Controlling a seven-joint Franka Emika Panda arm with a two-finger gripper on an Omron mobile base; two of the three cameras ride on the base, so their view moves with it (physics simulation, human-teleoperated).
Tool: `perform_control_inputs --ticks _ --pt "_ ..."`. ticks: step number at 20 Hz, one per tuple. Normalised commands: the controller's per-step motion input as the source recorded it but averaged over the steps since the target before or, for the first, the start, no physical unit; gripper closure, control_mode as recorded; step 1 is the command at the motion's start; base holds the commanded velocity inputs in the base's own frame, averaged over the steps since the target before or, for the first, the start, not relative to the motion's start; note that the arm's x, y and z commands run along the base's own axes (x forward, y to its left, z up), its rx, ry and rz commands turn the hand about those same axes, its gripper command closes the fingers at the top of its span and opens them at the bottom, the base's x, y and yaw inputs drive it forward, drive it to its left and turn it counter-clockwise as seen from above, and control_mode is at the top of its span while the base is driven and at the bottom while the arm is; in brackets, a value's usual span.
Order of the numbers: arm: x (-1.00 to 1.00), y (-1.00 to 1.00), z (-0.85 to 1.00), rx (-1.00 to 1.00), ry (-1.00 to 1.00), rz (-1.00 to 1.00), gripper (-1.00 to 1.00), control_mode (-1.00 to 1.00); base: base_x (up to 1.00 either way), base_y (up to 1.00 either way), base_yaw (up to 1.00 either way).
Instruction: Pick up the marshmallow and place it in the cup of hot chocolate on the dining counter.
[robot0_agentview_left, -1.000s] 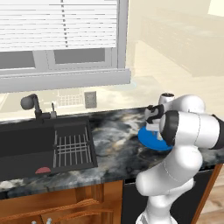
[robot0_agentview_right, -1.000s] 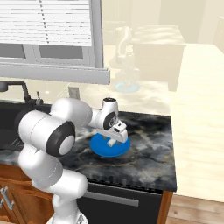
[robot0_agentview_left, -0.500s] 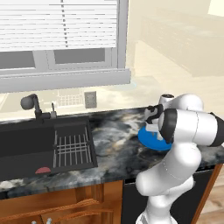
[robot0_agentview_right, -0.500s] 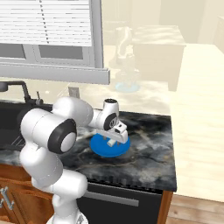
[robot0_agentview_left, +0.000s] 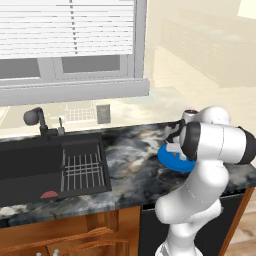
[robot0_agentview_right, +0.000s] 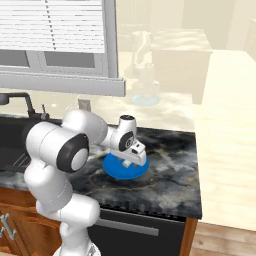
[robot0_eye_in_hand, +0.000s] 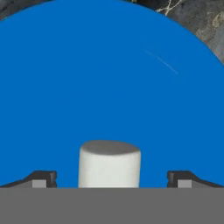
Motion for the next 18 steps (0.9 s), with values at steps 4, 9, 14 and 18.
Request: perform_control_inputs --ticks 4,9,14,18 --pt "0.00 0.00 -0.14 0.00 0.00 0.01 -1.00 -1.00 0.00 0.00 0.00" --pt "0.01 0.00 -0.07 0.00 0.00 0.00 1.00 -1.00 0.00 0.00 0.00" --pt "0.00 0.00 -0.04 0.00 0.00 0.00 1.00 -1.00 0.00 0.00 0.00" --pt "0.00 0.00 -0.10 0.00 0.00 0.00 1.00 -1.00 0.00 0.00 0.00"
